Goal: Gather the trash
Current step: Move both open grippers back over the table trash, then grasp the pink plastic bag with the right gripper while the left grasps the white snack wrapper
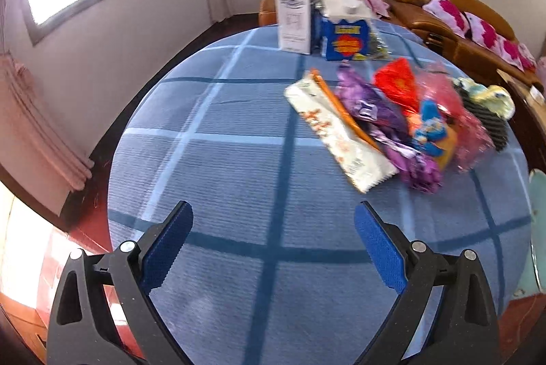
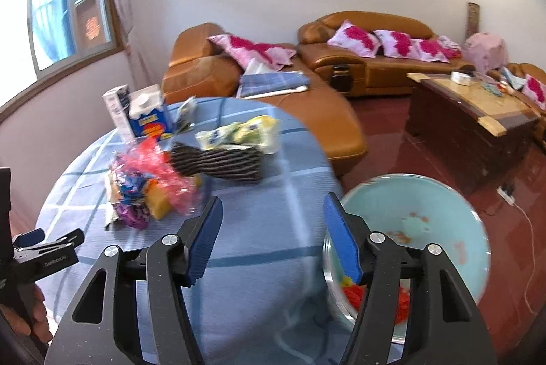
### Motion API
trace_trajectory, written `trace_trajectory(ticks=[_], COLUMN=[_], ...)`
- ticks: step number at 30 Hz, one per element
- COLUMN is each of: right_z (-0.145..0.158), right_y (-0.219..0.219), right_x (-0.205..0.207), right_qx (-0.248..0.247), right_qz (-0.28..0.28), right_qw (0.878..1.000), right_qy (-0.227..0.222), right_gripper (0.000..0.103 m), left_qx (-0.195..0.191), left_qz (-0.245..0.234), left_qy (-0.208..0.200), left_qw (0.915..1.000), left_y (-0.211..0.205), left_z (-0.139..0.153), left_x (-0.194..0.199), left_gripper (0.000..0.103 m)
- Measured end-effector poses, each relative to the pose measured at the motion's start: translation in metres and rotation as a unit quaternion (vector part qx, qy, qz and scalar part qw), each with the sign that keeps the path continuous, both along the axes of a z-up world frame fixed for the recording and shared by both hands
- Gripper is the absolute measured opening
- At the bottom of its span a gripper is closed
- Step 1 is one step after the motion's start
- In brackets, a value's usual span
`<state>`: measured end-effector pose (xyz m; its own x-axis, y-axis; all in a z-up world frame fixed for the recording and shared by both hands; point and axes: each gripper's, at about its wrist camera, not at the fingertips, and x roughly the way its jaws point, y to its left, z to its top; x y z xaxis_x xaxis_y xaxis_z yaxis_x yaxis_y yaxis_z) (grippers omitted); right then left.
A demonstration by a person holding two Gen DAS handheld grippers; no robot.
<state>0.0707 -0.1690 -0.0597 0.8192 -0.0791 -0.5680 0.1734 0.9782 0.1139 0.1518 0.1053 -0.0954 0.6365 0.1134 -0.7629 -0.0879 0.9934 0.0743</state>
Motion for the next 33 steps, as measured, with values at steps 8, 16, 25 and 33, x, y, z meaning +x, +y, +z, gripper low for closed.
trace_trajectory(ticks=[8,16,25,33], right_z=[-0.006,-0.011,-0.027,-0.039], right_y=[0.027,0.037,0.050,0.053], right_x=[0.038,0.070,0.100,0.110], right_qx=[0.010,0.021,0.022,0.025], right_qz=[0.054,0.093,0.134,0.155], right_qw=[0.998,0.995,0.988,0.984], right_qy=[0.017,0.037,0.070,0.089], right_gripper=[0.061,0.061,0.057,0.035], left_qx=[-0.010,-0.013,-0.012,-0.012], left_qz=[0.012,0.024,0.031,0.034], left_qy=[0.005,0.015,0.023,0.026], left_qw=[0.9999,0.9995,0.9992,0.9990], left_y=[0.013,0.015,0.016,0.017], left_z=[-0.002,-0.006,-0.008,-0.008], left_x=[0.017,0.036,0.051,0.059], left_gripper=[0.093,0.093,0.093,0.093])
